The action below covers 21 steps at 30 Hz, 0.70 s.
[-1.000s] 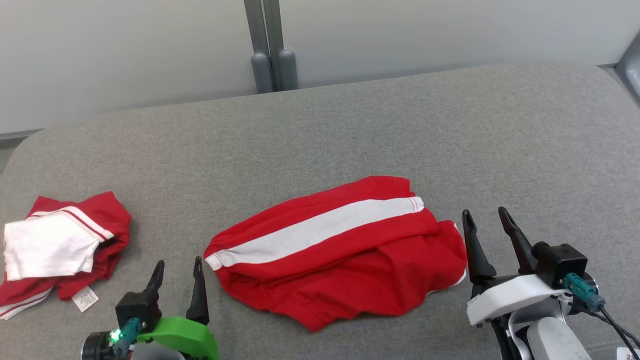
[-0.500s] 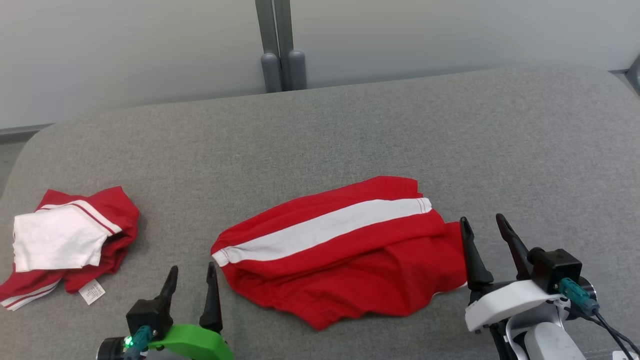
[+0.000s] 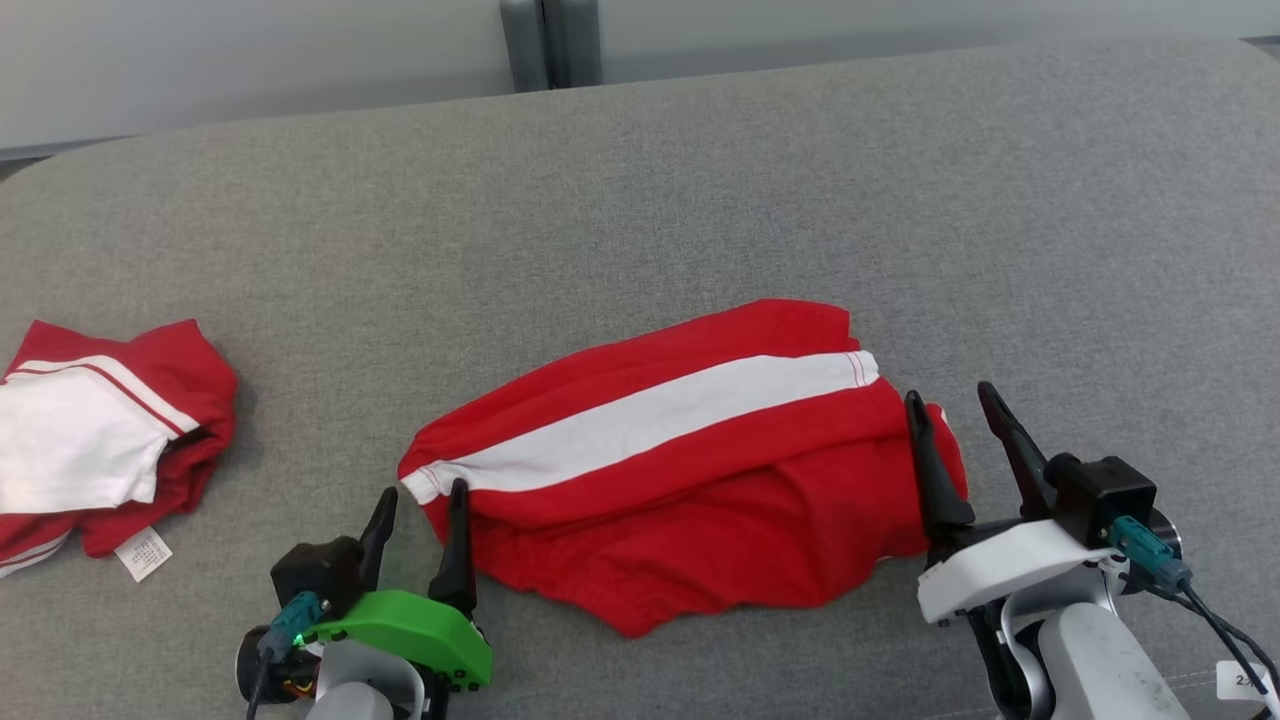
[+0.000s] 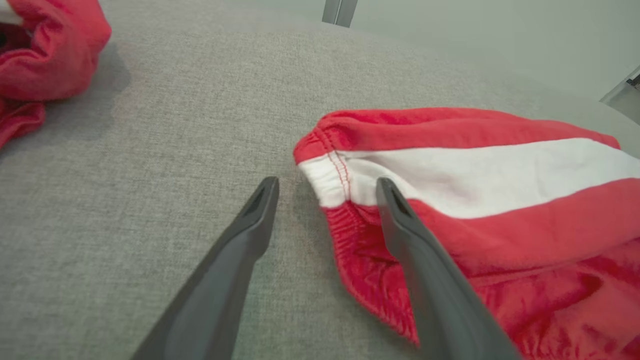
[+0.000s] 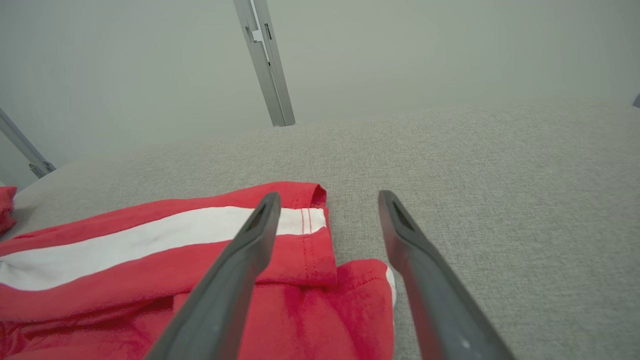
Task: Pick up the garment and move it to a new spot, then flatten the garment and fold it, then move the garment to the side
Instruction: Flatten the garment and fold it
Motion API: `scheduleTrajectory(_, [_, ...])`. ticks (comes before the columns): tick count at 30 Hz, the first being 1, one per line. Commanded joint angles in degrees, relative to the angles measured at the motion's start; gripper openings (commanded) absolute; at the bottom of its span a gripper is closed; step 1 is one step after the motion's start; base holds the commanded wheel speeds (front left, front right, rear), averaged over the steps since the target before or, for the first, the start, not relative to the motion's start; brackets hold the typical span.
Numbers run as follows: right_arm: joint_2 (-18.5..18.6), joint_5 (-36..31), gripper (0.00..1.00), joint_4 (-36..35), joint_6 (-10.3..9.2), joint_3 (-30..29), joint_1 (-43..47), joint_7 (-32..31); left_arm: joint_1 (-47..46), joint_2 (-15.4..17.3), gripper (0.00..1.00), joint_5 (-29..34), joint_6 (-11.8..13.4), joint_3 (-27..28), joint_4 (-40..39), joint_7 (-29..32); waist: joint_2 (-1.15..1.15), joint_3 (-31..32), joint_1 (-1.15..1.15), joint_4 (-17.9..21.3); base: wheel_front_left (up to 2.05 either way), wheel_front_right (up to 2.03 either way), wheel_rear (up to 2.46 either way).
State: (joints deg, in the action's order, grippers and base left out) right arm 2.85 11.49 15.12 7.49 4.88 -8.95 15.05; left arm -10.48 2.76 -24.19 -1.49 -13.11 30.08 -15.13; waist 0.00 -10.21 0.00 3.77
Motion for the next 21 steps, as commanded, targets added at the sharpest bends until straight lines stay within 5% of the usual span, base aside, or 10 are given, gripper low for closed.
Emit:
scheduleTrajectory(1, [0.1,0.1,1.00,-0.2,0.00,-0.1,-0.9,0.2,-1.0,0.2,1.00,-0.4,-0.1,0.1,0.2,0.0,0.00,-1.6,0.00,0.4,0.00,0.00,0.00])
scheduleTrajectory(5, [0.1,0.2,1.00,-0.3,0.01,-0.4,-1.2,0.2,-1.4,0.2,1.00,-1.7,-1.0,0.3,-0.2,0.0,0.00,-2.3,0.00,0.3,0.00,0.00,0.00])
scheduleTrajectory(6, [0.1,0.3,1.00,-0.1,0.00,-0.3,-1.2,0.2,-1.5,0.2,0.49,-2.0,-1.4,0.3,-0.3,0.0,0.00,-2.5,0.00,0.2,0.00,0.00,0.00])
scheduleTrajectory(7, [0.1,0.7,1.00,0.2,0.01,-0.3,-1.5,0.2,-1.7,0.2,0.13,-2.0,-1.5,0.2,-0.5,0.0,0.00,-2.7,0.00,0.1,0.00,0.00,0.00])
scheduleTrajectory(8, [0.1,0.8,1.00,0.4,0.00,-0.3,-1.7,0.2,-1.9,0.2,0.00,-1.8,-1.6,0.2,-0.8,0.0,0.00,-2.9,0.00,0.1,0.00,0.00,0.00])
scheduleTrajectory(21, [0.1,11.5,1.00,12.3,0.00,4.9,-10.8,0.2,-2.2,0.2,0.00,0.5,-1.9,0.3,-3.7,0.0,0.00,-5.8,0.00,-1.6,0.00,0.00,0.00])
